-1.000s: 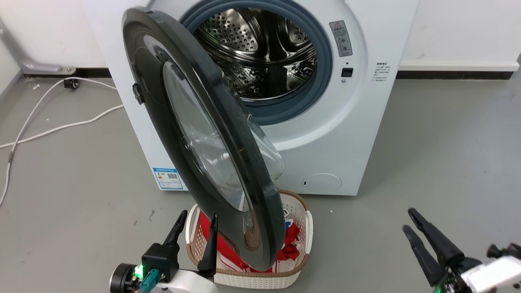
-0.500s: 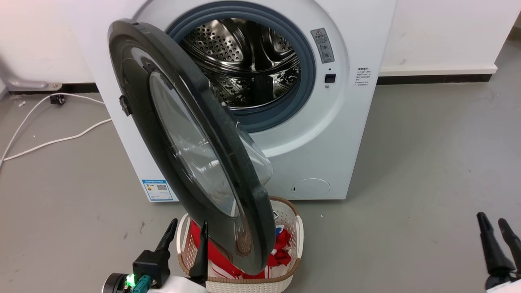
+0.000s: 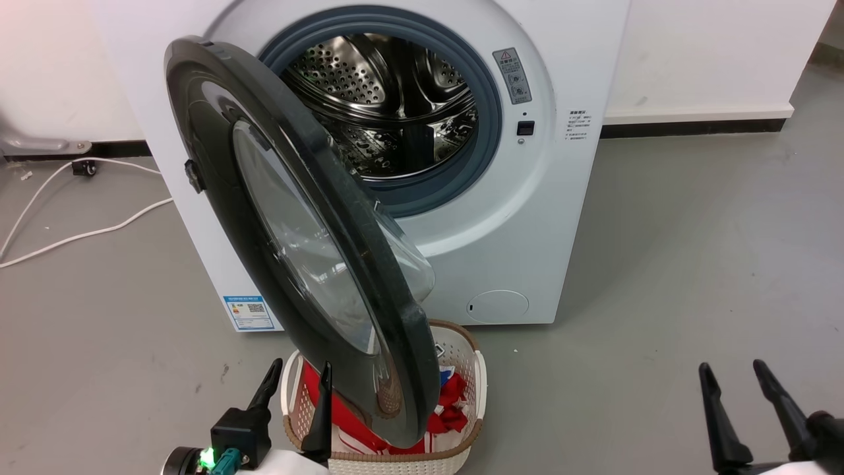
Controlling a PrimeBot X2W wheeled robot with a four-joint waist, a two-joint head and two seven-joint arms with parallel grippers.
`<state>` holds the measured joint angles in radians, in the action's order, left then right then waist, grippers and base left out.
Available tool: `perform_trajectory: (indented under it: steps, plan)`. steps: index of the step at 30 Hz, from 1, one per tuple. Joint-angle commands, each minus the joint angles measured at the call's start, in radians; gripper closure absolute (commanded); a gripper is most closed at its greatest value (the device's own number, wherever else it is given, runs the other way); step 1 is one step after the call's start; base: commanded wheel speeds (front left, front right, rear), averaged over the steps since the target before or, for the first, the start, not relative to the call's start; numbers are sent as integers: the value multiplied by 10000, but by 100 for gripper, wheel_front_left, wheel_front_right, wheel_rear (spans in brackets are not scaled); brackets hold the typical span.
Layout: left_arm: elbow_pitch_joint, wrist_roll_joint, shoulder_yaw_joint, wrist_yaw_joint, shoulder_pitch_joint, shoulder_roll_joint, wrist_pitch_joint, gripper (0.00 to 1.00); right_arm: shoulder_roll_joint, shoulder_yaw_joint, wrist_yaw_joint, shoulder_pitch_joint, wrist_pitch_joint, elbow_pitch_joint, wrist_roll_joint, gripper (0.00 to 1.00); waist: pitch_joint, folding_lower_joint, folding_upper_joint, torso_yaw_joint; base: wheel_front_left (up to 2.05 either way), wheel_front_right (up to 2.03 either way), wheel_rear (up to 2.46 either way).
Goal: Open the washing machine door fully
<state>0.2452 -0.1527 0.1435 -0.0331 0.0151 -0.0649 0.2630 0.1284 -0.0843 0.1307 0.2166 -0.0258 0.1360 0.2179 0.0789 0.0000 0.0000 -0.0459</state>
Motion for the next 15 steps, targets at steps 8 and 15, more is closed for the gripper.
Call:
perform_trajectory:
  steps: [8, 15]
  plan:
    - [83, 93, -94, 25, -98, -119, 26, 0, -350, 354, 1, 486, -110, 101, -1072, 0, -40, 0, 0, 1, 0, 0, 0]
    - [114, 64, -142, 64, -165, -189, 26, 17, -455, 478, -1, 474, -346, -145, -1014, 0, -36, 0, 0, -32, 0, 0, 0]
